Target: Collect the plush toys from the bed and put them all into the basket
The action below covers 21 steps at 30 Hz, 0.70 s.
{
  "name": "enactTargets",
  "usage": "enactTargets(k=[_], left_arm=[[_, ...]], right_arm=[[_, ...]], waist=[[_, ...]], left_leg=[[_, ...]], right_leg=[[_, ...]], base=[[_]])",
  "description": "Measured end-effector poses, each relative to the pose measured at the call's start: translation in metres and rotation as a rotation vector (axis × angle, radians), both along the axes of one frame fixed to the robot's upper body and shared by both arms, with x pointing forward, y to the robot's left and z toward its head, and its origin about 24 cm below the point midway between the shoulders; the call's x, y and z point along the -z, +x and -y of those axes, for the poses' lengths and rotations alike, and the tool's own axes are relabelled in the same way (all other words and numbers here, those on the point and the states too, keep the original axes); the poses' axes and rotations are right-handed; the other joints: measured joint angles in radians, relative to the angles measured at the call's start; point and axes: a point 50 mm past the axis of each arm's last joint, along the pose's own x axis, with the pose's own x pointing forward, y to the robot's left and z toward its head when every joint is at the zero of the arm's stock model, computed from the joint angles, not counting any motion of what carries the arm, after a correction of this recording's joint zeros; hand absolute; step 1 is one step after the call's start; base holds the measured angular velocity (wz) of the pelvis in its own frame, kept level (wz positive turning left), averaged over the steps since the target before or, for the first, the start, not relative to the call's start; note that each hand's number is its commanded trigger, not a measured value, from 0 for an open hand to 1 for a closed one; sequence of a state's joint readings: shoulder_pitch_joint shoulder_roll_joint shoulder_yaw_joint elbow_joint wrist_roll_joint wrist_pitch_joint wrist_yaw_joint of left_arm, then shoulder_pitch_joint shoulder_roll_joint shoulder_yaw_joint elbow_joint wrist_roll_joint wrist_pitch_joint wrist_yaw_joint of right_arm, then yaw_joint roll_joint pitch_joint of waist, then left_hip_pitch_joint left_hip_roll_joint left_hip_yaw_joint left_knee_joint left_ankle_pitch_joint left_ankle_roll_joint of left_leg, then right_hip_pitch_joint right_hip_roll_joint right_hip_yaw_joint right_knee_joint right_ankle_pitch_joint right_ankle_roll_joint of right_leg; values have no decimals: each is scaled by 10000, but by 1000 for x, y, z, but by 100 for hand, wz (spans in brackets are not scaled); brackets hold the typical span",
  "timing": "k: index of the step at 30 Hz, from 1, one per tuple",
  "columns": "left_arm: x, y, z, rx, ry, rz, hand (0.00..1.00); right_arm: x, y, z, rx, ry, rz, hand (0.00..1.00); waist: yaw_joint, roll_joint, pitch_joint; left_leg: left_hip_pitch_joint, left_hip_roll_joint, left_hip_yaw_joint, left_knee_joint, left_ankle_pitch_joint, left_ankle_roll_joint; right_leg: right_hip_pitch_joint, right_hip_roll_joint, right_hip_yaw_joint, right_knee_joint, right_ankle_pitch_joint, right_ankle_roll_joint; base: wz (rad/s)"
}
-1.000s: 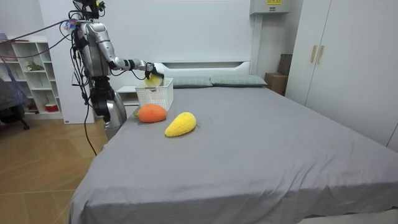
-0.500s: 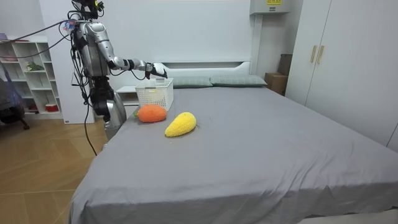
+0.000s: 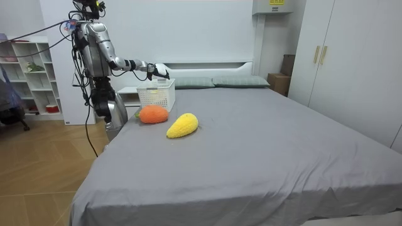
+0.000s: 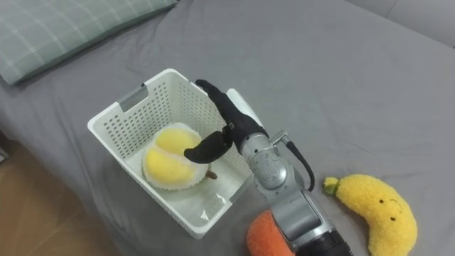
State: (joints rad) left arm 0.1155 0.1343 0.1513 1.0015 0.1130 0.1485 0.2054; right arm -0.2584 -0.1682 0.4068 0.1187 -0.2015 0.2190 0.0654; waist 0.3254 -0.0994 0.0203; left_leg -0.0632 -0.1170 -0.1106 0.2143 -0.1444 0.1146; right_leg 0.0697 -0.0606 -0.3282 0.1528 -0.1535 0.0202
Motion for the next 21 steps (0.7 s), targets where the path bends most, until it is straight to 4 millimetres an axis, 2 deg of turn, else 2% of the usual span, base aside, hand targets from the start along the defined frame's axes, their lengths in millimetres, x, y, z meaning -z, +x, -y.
enactTargets(k=[8,11,13,16,18,21], left_arm=[[-1,4,0,-18,113,163,0],[0,-3,-1,-76,117,33,0],[0,-8,-2,-175,131,-31,0],[0,-13,-3,-456,178,-16,0],[0,-14,-4,-545,263,20,0],[1,-18,-4,-590,283,-73,0]], right_arm=[[-3,6,17,1265,655,207,0],[-8,9,29,1974,1068,557,0],[-12,11,43,2797,1313,969,0],[-18,13,64,3781,1639,1395,0],[-18,11,77,4361,1785,1612,0],[-17,9,87,4817,1654,1780,0]], waist=[[-351,-2,-3],[-474,0,-5],[-716,13,-27],[-803,52,-33],[-871,103,-67],[-1127,219,-112]], left_leg=[[11,8,73,22,5,14],[193,43,267,-94,15,34],[236,46,329,-98,14,47],[252,88,542,-100,-4,81],[260,97,594,-99,-18,103],[310,115,742,-108,-40,134]], right_leg=[[-6,-65,65,2,2,7],[22,-43,326,17,7,18],[28,-27,428,21,16,33],[-11,-41,570,0,35,62],[-26,-42,669,4,48,79],[-30,-14,862,0,64,101]], base=[[-2],[-23],[-9],[-17],[-9],[-13]])
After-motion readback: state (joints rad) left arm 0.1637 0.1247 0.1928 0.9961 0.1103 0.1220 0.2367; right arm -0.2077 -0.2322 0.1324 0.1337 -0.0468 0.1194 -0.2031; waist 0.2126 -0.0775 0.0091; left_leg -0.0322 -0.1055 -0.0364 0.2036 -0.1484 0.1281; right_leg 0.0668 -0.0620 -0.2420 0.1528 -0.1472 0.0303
